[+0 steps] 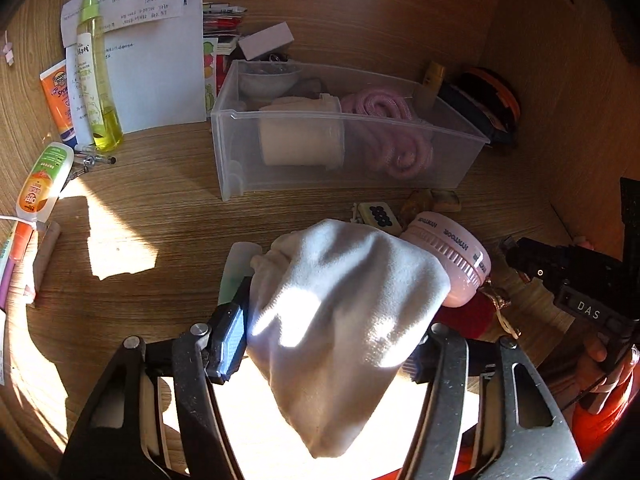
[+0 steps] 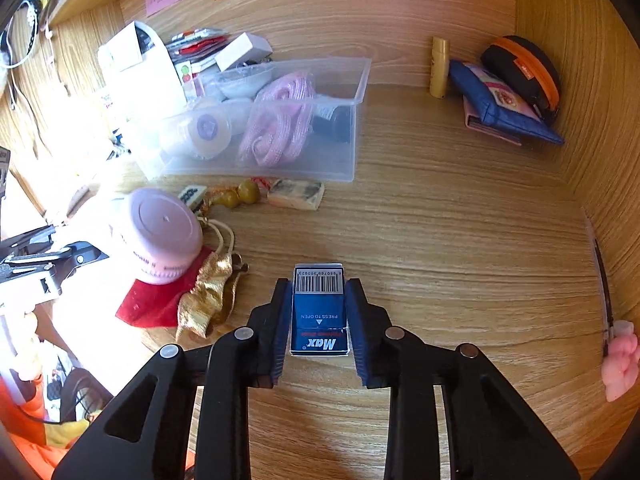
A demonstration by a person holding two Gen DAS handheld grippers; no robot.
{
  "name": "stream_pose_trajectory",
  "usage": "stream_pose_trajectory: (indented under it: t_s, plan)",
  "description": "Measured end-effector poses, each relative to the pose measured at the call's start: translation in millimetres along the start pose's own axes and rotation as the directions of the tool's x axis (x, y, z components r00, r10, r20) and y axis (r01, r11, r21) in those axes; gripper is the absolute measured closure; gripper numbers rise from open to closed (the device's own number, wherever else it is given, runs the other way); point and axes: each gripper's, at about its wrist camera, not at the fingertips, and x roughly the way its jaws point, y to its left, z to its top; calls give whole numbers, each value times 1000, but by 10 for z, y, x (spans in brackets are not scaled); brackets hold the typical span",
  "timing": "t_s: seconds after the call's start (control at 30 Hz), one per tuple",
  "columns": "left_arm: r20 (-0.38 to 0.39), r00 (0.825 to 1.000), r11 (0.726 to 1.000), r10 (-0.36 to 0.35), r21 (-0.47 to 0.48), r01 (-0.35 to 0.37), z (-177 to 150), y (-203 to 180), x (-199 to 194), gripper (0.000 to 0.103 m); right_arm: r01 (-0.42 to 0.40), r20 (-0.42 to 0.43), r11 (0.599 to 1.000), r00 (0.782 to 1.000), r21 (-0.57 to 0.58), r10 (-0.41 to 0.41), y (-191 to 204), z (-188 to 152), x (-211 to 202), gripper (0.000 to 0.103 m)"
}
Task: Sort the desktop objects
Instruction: 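Place the cloth pouch and blue card pack into the clear box and release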
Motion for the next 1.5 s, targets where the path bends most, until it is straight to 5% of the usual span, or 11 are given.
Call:
stream_pose_trajectory:
  t_s: [0.37, 0.9, 1.5]
  plan:
    - [90, 996, 999, 8, -32, -5, 320, 127, -227, 49, -39, 99, 999, 994, 1, 39, 127, 323, -166, 78]
    - [152, 986, 997, -69, -31, 75, 903, 201, -269, 49, -73, 157, 997, 985, 16, 69, 141, 818, -170, 78]
    - [127, 987, 994, -103, -22, 107, 1416, 294, 59, 49, -95, 138, 995, 986, -12, 95, 295, 1288, 148, 78]
